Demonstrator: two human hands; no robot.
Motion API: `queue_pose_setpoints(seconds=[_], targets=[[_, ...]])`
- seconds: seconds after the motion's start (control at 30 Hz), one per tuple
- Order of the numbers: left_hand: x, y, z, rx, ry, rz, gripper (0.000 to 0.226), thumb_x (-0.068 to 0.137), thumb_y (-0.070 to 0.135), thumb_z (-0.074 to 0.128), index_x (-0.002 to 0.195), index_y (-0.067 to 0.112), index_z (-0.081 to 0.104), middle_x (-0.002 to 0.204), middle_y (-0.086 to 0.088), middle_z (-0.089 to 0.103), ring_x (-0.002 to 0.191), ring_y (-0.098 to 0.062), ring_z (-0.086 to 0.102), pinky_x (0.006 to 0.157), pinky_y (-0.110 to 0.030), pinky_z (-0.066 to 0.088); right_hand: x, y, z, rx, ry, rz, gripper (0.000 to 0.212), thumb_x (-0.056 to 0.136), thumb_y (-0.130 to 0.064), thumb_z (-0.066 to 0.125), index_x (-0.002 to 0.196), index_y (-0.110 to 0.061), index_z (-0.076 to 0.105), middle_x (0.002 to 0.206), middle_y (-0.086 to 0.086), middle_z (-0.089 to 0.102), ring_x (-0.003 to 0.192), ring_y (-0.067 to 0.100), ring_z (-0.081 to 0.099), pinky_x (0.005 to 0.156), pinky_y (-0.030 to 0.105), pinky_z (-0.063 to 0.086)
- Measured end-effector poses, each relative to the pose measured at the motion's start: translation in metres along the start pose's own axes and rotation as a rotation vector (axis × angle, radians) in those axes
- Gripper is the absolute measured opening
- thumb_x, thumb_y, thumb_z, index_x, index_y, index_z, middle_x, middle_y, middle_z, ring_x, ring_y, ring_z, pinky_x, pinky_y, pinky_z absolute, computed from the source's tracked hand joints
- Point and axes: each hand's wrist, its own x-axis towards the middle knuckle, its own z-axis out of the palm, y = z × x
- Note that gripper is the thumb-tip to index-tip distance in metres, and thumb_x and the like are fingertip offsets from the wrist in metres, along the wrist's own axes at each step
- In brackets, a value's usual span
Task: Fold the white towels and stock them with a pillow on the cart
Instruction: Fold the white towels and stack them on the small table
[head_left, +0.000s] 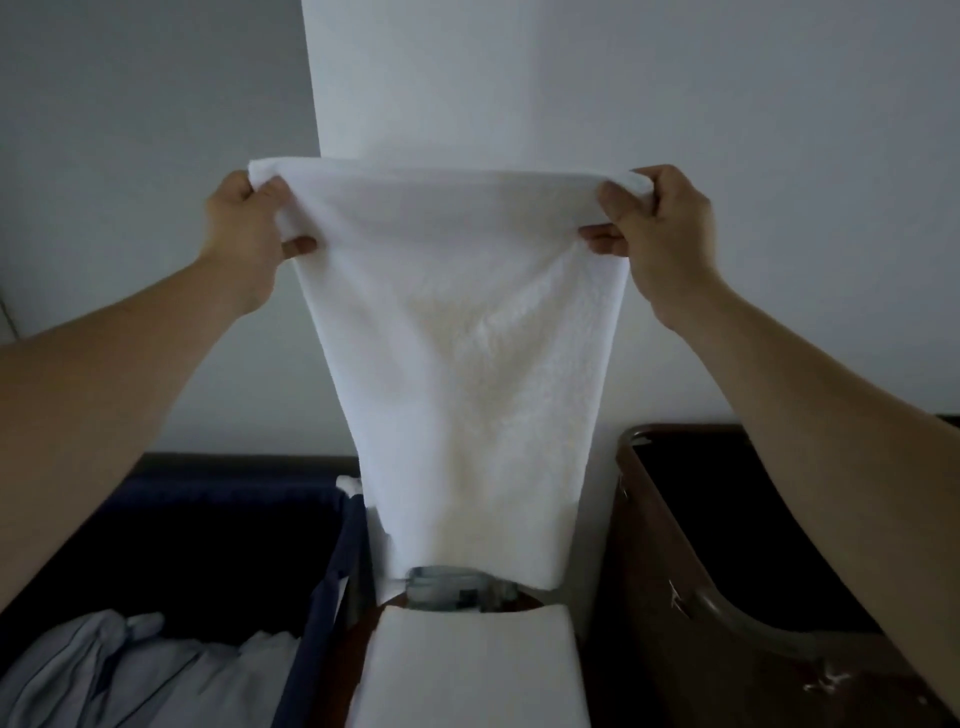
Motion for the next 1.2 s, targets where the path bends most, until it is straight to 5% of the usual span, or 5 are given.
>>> queue_pose_setpoints(seconds=[0.33,0.73,1.0,1.2], targets=[[-0.140,-0.009,-0.093,-0.039,-0.143,-0.192,0.012,0.095,0.010,0.063,0.085,0.016,0.067,0.088,-0.003,0.070,0.086,-0.022,0.069,0.073,-0.042,0.062,-0.128,-0.007,-0.047,-0.022,-0.125,0.156,0.009,0.094,-0.022,0.068,0.096,-0.018,0.060,0.097,0.014,0.069,0.074,0.028,0.075,0.064,0.035,0.062],[-0.337,-0.073,-0.232,0.209,-0.437,-0.603,0.018,0.097,0.018,0.061,0.113,0.016,0.067,0.105,-0.005,0.076,0.097,-0.023,0.073,0.071,-0.036,0.061,-0.363,-0.024,-0.091,-0.347,-0.357,0.496,0.012,0.095,-0.028,0.064,0.100,-0.018,0.062,0.089,0.008,0.073,0.071,0.026,0.075,0.070,0.044,0.061],[-0.353,-0.094,-0.264,0.351,-0.653,-0.760,0.026,0.091,0.009,0.063,0.117,0.003,0.066,0.110,-0.012,0.074,0.103,-0.029,0.071,0.080,-0.033,0.059,-0.395,-0.024,-0.113,-0.546,-0.640,0.551,0.014,0.093,-0.034,0.066,0.093,-0.020,0.068,0.047,0.002,0.060,0.040,0.013,0.053,0.045,0.013,0.040],[-0.330,-0.137,-0.235,0.424,-0.692,-0.779,0.025,0.095,0.014,0.061,0.117,0.003,0.067,0.110,-0.012,0.074,0.103,-0.029,0.071,0.093,-0.043,0.053,-0.375,0.056,-0.104,-0.569,-0.582,0.588,0.015,0.090,-0.038,0.069,0.088,-0.024,0.069,0.052,-0.004,0.062,0.046,0.006,0.055,0.051,0.019,0.043]])
